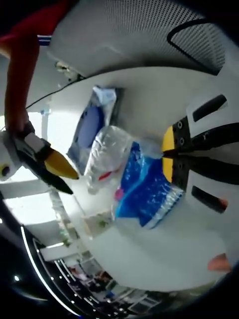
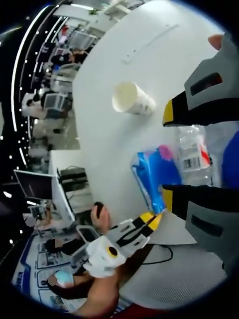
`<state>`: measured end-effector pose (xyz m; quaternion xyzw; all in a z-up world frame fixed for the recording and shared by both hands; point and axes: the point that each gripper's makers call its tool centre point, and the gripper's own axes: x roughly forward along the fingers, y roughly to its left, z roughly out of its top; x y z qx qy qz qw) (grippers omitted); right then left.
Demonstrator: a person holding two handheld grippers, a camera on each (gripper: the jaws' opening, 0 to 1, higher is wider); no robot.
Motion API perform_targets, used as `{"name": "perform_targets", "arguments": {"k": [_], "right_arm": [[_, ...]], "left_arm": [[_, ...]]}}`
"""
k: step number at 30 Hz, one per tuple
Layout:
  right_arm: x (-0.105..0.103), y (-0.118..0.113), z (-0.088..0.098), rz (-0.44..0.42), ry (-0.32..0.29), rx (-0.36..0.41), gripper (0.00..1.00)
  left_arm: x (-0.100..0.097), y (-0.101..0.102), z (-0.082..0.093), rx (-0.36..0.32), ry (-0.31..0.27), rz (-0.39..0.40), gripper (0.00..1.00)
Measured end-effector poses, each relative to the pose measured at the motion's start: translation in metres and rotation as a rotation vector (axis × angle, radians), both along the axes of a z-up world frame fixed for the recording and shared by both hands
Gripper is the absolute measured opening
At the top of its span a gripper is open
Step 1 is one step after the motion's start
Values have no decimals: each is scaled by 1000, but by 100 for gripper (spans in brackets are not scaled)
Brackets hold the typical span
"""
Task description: Arrange the tabletop items into an orderly group along one side of the table until the central work area is clear of visible clutter.
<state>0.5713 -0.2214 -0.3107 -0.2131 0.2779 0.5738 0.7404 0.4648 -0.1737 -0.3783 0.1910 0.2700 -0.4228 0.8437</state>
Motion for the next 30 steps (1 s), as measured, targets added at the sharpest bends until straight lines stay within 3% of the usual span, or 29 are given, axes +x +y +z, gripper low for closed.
{"name": "perform_targets", "arguments": {"k": [7, 11, 22, 30], "right_arm": [[13, 15, -20, 45, 4, -54, 40], [19, 24, -30, 99, -38, -91, 34], [23, 43, -52, 181, -26, -169, 26], [24, 49, -67, 204, 21, -197, 19]], "left_arm": [[0, -1, -1, 1, 1, -9, 0], [-1, -1, -1, -2, 1, -12, 0], [0, -1, -2, -8, 1, -19, 0], [2, -2, -2, -12, 0, -19, 0]]}}
